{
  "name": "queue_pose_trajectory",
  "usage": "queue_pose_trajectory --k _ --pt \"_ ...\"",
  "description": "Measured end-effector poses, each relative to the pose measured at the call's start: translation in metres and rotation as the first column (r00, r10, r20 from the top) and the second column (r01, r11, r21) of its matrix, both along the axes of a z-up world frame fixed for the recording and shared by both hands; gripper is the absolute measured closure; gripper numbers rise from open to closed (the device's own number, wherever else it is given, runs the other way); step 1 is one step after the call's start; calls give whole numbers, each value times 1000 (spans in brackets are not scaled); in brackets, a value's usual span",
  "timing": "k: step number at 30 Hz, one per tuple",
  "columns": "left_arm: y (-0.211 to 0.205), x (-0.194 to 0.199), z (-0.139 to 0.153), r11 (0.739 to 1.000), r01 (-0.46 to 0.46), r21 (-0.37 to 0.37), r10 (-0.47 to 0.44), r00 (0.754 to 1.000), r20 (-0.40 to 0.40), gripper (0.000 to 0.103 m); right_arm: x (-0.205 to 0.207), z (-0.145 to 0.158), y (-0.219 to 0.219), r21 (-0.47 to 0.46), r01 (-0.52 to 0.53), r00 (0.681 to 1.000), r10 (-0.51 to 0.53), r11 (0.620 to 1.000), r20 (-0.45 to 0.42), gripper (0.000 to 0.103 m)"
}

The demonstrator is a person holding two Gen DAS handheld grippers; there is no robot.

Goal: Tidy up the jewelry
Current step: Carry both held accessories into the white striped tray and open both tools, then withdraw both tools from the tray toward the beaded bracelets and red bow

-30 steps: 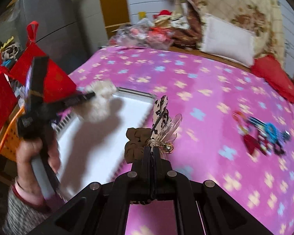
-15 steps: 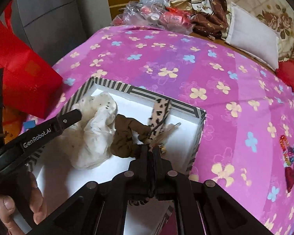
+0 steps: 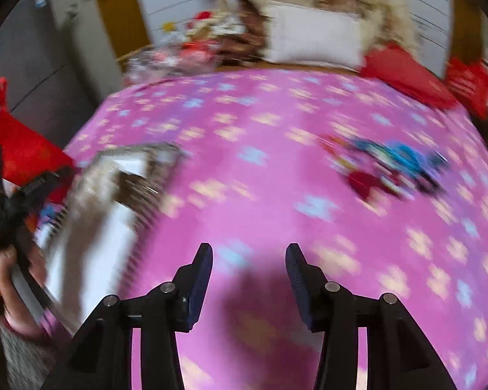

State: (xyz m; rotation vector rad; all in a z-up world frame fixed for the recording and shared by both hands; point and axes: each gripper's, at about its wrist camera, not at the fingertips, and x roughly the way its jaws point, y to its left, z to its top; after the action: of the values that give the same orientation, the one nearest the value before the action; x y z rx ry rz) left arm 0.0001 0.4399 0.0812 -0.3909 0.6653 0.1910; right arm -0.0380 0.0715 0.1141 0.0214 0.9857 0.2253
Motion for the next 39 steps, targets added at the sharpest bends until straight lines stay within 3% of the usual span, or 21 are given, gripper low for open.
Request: queue_pose_trajectory --k 5,12,16,19,23,26,30,32,35,39 --pt "-29 -22 17 998 32 53 -34 999 34 59 -57 -5 -106 -28 150 989 -150 988 -13 58" --pt "-91 -49 29 988 82 129 -86 996 26 59 -119 0 -187 -71 246 967 -239 967 91 58" --pt "-126 -64 30 984 136 116 -138 990 6 59 -147 10 -225 69 317 933 -324 946 157 58" --pt "-150 -82 28 978 166 129 -165 986 -19 59 -153 13 -236 121 350 915 -367 929 169 58" --pt "-178 -102 22 970 208 123 -201 977 -68 59 -156 8 -239 14 390 894 -382 921 232 58" --pt "-193 -115 23 970 222 96 -216 974 -71 59 -160 5 -248 24 400 885 -393 916 251 58" --pt "-218 -123 28 959 256 122 -248 966 -75 59 -164 -3 -271 208 383 885 -422 900 199 58" --pt "-229 -123 30 952 269 144 -259 962 -83 59 -163 -8 -276 249 383 888 -429 890 167 58" --pt "-242 -123 31 948 287 140 -279 957 -78 59 -159 -15 -277 261 375 899 -418 889 130 58" --pt "-262 -122 25 930 329 166 -315 943 -106 59 -151 -31 -268 205 362 919 -385 909 84 58"
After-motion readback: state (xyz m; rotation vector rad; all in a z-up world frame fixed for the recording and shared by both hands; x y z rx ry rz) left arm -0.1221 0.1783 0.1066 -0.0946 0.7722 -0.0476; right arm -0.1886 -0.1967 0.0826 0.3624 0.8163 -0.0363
